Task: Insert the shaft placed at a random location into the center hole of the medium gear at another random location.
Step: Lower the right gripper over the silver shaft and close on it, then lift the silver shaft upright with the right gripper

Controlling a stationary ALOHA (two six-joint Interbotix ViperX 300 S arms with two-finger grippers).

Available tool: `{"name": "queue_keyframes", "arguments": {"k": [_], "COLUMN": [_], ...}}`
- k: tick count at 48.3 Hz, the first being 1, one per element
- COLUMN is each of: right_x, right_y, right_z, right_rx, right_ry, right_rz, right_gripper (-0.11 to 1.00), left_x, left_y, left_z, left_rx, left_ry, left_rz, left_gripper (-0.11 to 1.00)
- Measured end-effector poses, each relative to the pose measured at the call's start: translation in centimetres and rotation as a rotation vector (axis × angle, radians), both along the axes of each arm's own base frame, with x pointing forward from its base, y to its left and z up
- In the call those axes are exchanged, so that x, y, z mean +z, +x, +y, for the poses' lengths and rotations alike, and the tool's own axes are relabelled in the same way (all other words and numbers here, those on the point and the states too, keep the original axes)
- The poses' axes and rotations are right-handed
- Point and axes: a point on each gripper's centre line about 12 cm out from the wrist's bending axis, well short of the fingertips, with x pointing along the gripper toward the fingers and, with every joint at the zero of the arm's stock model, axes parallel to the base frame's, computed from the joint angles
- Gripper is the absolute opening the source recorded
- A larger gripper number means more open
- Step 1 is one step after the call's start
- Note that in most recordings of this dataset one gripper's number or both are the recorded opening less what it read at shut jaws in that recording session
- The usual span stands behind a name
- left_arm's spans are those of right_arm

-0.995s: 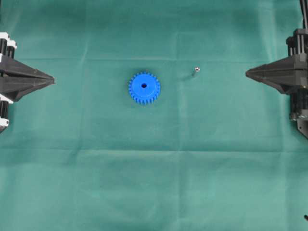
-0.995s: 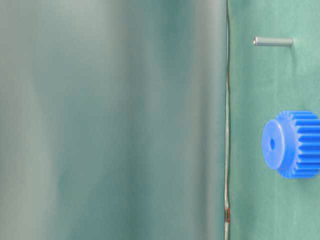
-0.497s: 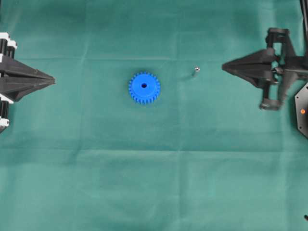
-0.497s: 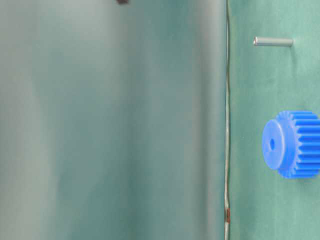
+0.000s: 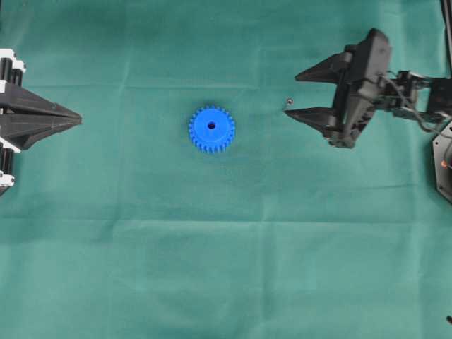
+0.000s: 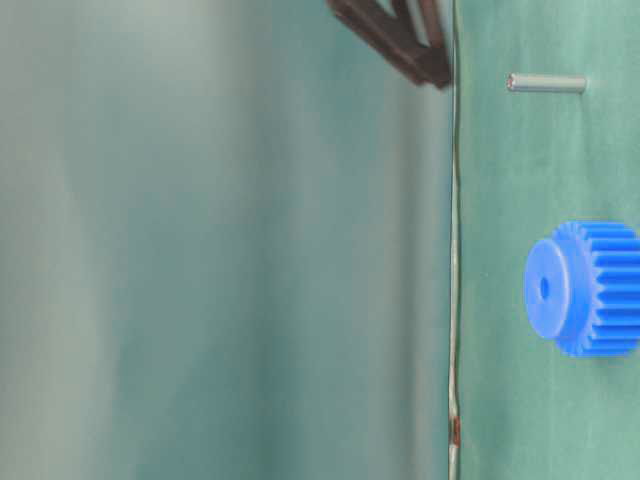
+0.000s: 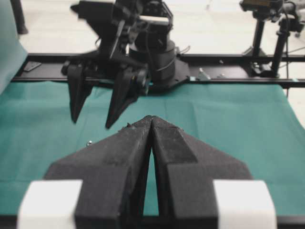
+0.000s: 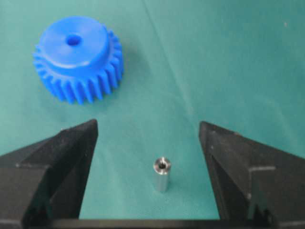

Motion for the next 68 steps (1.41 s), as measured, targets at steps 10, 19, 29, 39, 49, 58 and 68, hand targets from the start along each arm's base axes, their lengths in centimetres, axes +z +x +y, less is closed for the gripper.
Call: {"name": "queue_keyframes", "arguments": {"k": [10,19,29,39,49,58,68], "right_x": [-2.5,-3.2,-3.3,-3.5,-3.4,-3.4,-2.9], "right_y": [0.4,0.4,0.4,0.2,0.2,0.2,0.5], "right_z": [-0.6,-0.7,-0.7,-0.6,-0.6,-0.6,-0.7], "right_rx": [-0.028,-0.039,-0.039,-0.039,-0.04,-0.039,-0.039], "right_ry": [0.021,0.029,0.029,0.031,0.032,0.031,0.027], "right_rz": [0.047,0.057,0.059,0.066,0.065,0.065,0.05], "right_gripper": [0.85,0.84,0.78,0.4,0.13,0.13,0.13], "left_x": [-0.1,-0.1,-0.3,-0.4,-0.4,-0.5,-0.6], "left_y": [0.0,0.0,0.0,0.0,0.0,0.0,0.0], "left_z": [0.0,0.0,0.0,0.0,0.0,0.0,0.0], "left_rx": [0.0,0.0,0.0,0.001,0.0,0.001,0.001], "left_ry": [0.0,0.0,0.0,-0.002,0.0,0.0,0.0], "left_rz": [0.008,0.012,0.023,0.032,0.034,0.043,0.049], "left_gripper": [0.0,0.0,0.0,0.0,0.0,0.0,0.0]}}
